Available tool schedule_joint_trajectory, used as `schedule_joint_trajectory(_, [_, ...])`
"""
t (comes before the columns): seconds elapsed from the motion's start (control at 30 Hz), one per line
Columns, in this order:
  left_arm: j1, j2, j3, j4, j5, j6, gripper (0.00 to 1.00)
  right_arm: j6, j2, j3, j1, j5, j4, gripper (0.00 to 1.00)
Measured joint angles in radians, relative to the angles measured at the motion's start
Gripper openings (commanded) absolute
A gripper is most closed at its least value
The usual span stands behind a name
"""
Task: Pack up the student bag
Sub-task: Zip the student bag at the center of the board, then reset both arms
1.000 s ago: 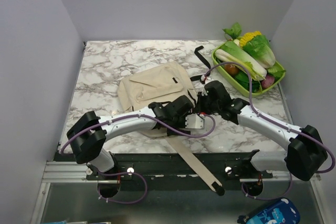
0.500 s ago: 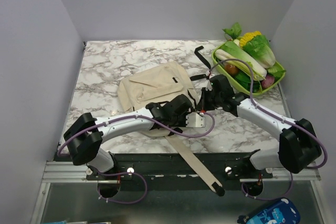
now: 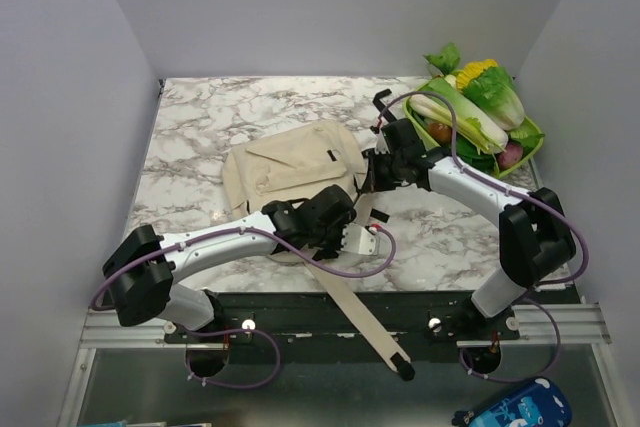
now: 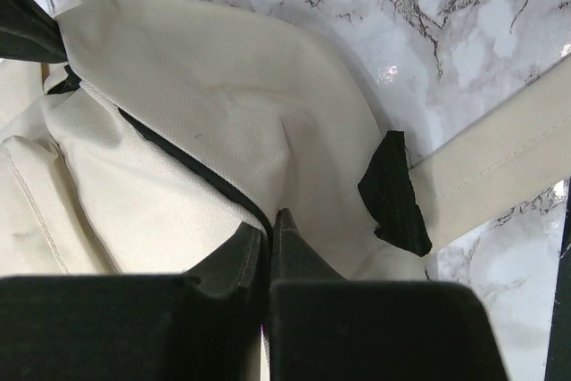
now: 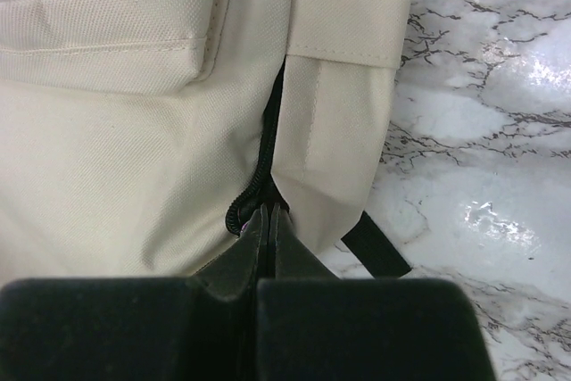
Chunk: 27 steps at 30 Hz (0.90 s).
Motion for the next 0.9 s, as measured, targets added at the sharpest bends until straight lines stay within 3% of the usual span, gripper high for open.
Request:
schedule_joint_trajectory(0.17, [0.000,-0.009,-0.005,0.000,0.000,0.020,0.10,-0.007,0.044,0.054,0.000,0.001,-0.051,0.01])
schedule_joint_trajectory(0.27, [0.000,-0.010,-0.005,-0.001,0.000,0.024,0.20,-0.009,0.087,0.098,0.001,0.017,-0.082,0.01])
schedule_joint_trajectory(0.33, [-0.004,-0.010,-0.005,-0.007,-0.003,0.033,0.48,-0.009,0.109,0.119,-0.001,0.046,-0.090,0.01])
schedule_joint_trajectory(0.37, [-0.005,-0.010,-0.005,-0.012,-0.002,0.031,0.97,-0.010,0.115,0.124,-0.002,0.064,-0.092,0.02])
schedule_joint_trajectory(0.4, [-0.006,-0.010,0.002,-0.035,0.001,0.025,0.99,-0.013,0.119,0.131,-0.005,0.088,-0.093,0.05])
schedule_joint_trajectory(0.53, [0.039,0.036,0.122,-0.155,0.034,-0.035,0.99,-0.026,0.123,0.189,-0.073,0.130,-0.088,0.33])
schedule_joint_trajectory(0.77, [0.377,0.145,0.520,-0.221,0.163,-0.221,0.99,-0.061,0.066,0.245,-0.131,0.130,-0.044,0.64])
schedule_joint_trajectory(0.8, [0.417,0.143,0.564,-0.238,0.170,-0.249,0.99,-0.063,0.050,0.238,-0.130,0.122,-0.038,0.70])
schedule_joint_trajectory(0.83, [0.435,0.142,0.589,-0.247,0.170,-0.266,0.99,-0.065,0.030,0.225,-0.129,0.113,-0.033,0.99])
schedule_joint_trajectory(0.9, [0.455,0.142,0.636,-0.280,0.170,-0.303,0.99,-0.054,-0.019,0.177,-0.126,0.085,-0.016,1.00])
